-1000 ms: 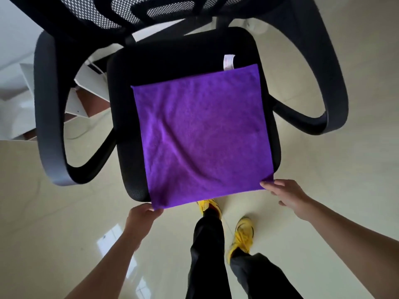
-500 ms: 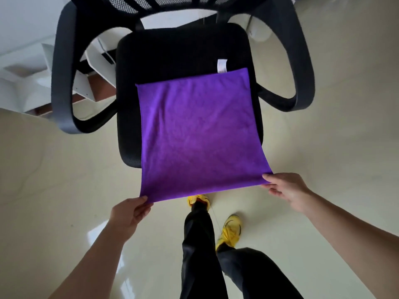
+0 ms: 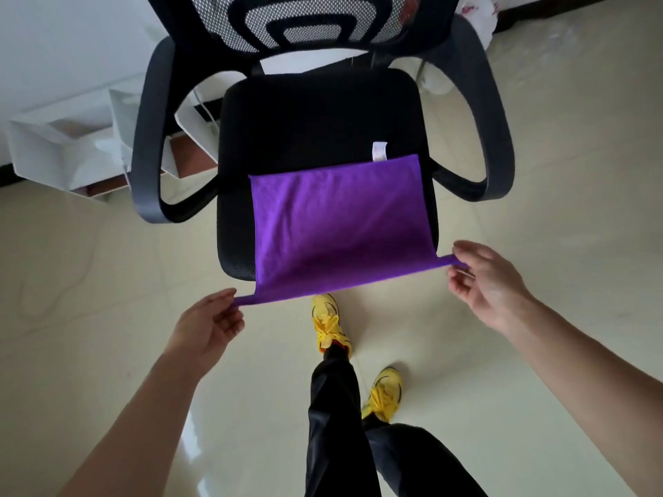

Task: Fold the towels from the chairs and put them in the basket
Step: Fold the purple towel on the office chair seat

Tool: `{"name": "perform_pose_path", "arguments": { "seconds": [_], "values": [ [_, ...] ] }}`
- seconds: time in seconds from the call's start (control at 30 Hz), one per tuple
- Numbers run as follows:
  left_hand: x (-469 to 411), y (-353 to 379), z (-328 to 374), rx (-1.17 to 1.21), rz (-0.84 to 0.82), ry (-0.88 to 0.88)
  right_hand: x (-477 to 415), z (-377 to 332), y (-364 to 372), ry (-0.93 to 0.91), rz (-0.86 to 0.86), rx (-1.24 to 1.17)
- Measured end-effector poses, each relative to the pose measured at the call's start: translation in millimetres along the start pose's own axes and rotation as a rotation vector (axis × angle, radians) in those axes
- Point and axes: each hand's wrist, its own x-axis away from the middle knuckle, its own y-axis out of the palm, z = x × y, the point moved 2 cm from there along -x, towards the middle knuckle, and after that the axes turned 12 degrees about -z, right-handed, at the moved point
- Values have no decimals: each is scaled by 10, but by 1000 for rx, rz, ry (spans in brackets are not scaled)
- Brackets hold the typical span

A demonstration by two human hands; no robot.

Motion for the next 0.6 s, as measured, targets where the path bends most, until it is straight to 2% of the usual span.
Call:
{"name": "perform_pose_path", "arguments": {
  "seconds": [0.13,0.27,0.43,0.6],
  "values": [
    [-300,208,469,51,-57,26,-275,-319,330,10,3,-171],
    [-762,444,936,13,-36,47,-660,-600,644,2,38,-289],
    [-1454,744,1358,-114,61,-46,-1282,-878,890,30,72,-334],
    [-1959,867,1488,-176,142,-122,-1739,-943,1010,63,109,-306]
  ]
}}
